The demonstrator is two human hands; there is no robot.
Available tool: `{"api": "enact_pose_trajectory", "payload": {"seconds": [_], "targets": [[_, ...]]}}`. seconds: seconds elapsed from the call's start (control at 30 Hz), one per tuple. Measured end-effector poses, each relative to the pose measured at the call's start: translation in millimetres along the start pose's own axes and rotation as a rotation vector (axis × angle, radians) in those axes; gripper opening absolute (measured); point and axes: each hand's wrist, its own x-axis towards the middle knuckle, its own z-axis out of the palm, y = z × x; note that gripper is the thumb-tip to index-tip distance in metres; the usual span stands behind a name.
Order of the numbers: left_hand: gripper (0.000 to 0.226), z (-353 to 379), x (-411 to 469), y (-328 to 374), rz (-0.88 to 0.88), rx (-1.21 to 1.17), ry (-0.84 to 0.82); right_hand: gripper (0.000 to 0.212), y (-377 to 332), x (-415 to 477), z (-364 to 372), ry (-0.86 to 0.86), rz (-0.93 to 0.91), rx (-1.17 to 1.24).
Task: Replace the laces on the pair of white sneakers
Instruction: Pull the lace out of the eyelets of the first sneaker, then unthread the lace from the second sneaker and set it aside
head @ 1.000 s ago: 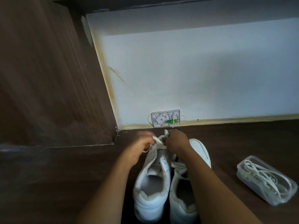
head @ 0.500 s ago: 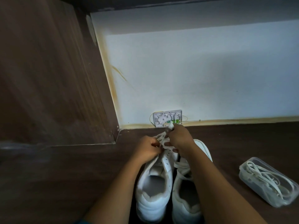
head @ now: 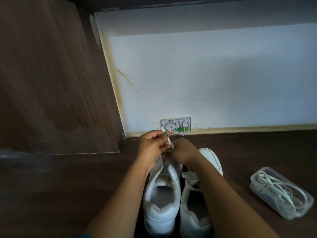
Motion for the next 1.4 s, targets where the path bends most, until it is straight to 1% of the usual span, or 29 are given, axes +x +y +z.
{"api": "enact_pose_trajectory", "payload": {"seconds": [0.03,0.07,0.1,0.13,0.17,0.2,0.27,0.3,0.33,0.4,0.5,0.6,0.7,0.77,0.83,0.9,0.93,0.97,1.0,1.03,1.07,1.13,1.17,1.2,1.27,1.3,1.33,1.37,1.4], "targets": [[0.014,2,-1,2,-0.006,-0.065,0.0,0.016,-1,1,2,0.058,-0.034,-0.075],[0.013,2,-2,4,-0.009,-0.125,0.002,0.011,-1,2,3,0.113,-0.057,-0.116],[0.014,1,-1,5,-0.013,-0.17,0.002,0.007,-2,2,3,0.152,-0.066,-0.115],[0.014,-2,-1,6,-0.02,-0.182,-0.002,0.01,-1,3,4,0.172,-0.063,-0.087],[0.016,-6,0,6,-0.024,-0.127,-0.002,0.012,0,5,5,0.178,-0.058,-0.061],[0.019,-12,2,5,-0.023,0.013,0.005,0.014,2,6,6,0.169,-0.049,-0.024],[0.028,-23,5,-3,-0.027,0.409,0.004,0.021,2,6,8,0.166,-0.045,0.085],[0.03,-26,5,-8,-0.046,0.56,-0.032,0.025,2,6,9,0.17,-0.04,0.14],[0.03,-29,4,-13,-0.07,0.65,-0.077,0.027,1,6,8,0.169,-0.034,0.178],[0.021,-30,3,-19,-0.069,0.698,-0.115,0.028,0,7,7,0.177,-0.014,0.228],[0.008,-31,6,-22,0.019,0.727,-0.125,0.027,-1,6,6,0.2,-0.005,0.239],[0.017,-30,10,-25,0.048,0.896,-0.117,0.025,-1,6,8,0.235,0.06,0.0],[0.014,-26,9,-23,0.087,1.062,-0.02,0.025,-2,4,5,0.26,0.174,-0.11],[0.016,-22,8,-20,0.104,1.114,-0.003,0.026,-2,0,1,0.269,0.196,-0.126],[0.018,-23,8,-20,0.108,1.138,0.009,0.025,3,2,-3,0.336,0.24,-0.006],[0.023,-25,9,-21,0.107,1.137,-0.019,0.015,5,6,-6,0.355,0.211,0.232],[0.025,-25,10,-22,0.109,1.083,-0.085,0.009,4,7,-7,0.311,0.166,0.321],[0.024,-24,9,-22,0.112,0.982,-0.16,0.011,-1,5,-8,0.262,0.108,0.387],[0.021,-21,7,-20,0.115,0.865,-0.211,0.02,-6,4,-9,0.235,0.05,0.402],[0.018,-18,5,-17,0.121,0.753,-0.219,0.025,-11,1,-10,0.231,-0.007,0.398],[0.016,-15,3,-13,0.107,0.651,-0.208,0.025,-16,-2,-13,0.233,-0.051,0.405],[0.024,-11,-4,-1,0.045,0.496,-0.184,0.017,-21,-7,-19,0.221,-0.084,0.43],[0.028,-11,-6,3,0.039,0.488,-0.188,0.017,-21,-8,-23,0.206,-0.081,0.406],[0.031,-12,-9,9,0.054,0.537,-0.205,0.019,-20,-8,-26,0.199,-0.07,0.374],[0.032,-15,-17,18,0.125,0.65,-0.237,0.021,-20,-11,-34,0.234,-0.047,0.33],[0.031,-16,-22,24,0.164,0.655,-0.252,0.027,-19,-15,-37,0.241,-0.062,0.335],[0.031,-16,-27,29,0.187,0.605,-0.265,0.036,-19,-18,-39,0.201,-0.104,0.328],[0.032,-15,-32,35,0.197,0.516,-0.274,0.044,-20,-23,-39,0.11,-0.162,0.31],[0.033,-15,-36,41,0.201,0.411,-0.278,0.044,-23,-28,-37,-0.008,-0.225,0.299]]}}
